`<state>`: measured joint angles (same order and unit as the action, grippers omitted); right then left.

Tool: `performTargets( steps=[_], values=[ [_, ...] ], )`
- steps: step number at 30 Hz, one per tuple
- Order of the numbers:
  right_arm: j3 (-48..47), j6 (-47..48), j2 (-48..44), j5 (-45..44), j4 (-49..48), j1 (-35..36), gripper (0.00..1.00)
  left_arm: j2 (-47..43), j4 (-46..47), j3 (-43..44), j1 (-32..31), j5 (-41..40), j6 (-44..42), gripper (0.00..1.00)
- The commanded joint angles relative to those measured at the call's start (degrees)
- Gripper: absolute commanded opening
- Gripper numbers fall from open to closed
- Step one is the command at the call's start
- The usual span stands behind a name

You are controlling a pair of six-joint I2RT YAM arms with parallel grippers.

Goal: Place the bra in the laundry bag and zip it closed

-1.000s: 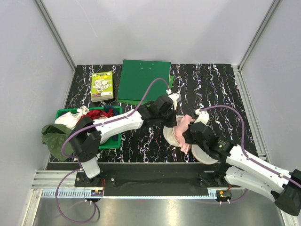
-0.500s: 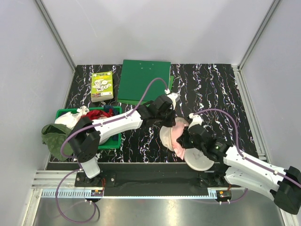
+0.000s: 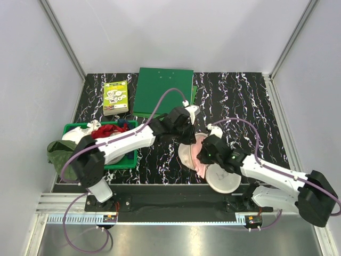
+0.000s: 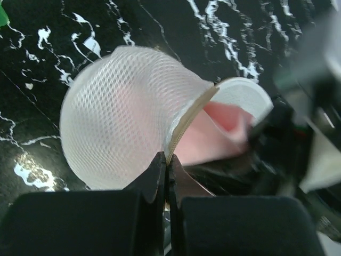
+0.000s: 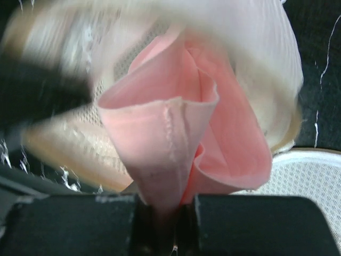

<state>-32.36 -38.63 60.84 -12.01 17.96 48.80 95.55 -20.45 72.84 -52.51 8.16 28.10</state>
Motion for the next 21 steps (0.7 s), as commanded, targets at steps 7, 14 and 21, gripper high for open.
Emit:
performTargets(
  steps=[7,14,21],
  values=[
    [-17.72,-19.54,12.97,-11.8,16.84,-1.51,0.0,-10.9,12.35,-11.83,-1.36,9.68,10.13,0.0],
    [-22.83,-18.94,17.04,-9.62,26.85,-2.39,0.0,-15.74,17.99,-17.46,-2.77,7.49,18.39,0.0],
    [-23.54,-17.88,11.06,-11.11,33.2,-2.39,0.0,-18.56,19.91,-18.78,-2.77,6.95,21.55,0.0]
  ],
)
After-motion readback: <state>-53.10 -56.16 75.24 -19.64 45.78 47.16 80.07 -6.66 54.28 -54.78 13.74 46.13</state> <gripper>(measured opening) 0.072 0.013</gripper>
